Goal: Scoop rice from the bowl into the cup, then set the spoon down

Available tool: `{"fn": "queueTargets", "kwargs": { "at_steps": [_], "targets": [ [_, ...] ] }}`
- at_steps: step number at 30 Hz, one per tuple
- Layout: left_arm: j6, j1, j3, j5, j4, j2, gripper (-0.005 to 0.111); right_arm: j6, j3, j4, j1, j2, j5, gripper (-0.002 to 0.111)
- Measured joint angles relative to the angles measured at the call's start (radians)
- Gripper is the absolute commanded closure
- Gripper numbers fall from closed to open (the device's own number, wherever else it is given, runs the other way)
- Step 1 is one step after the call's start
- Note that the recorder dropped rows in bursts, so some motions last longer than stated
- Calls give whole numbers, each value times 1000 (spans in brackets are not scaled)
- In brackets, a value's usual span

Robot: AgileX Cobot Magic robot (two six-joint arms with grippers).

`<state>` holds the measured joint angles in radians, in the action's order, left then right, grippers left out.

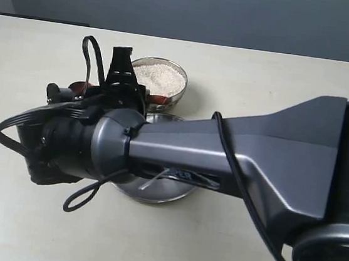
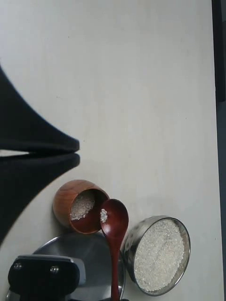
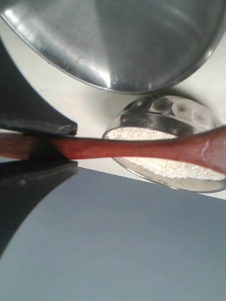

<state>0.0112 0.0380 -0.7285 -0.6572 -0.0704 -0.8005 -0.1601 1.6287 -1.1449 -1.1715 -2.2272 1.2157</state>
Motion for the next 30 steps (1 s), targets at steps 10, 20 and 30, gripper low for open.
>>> {"fn": "queueTargets", "kwargs": {
  "at_steps": [10,20,30],
  "targets": [
    [0,0,0,0,0,0,106,-19,0,-36,-2,4,0,109],
    [0,0,0,0,0,0,106,-27,0,-38,-2,11,0,109],
    [0,0,0,0,0,0,106,-17,0,22,-7,-2,0,109]
  ]
}}
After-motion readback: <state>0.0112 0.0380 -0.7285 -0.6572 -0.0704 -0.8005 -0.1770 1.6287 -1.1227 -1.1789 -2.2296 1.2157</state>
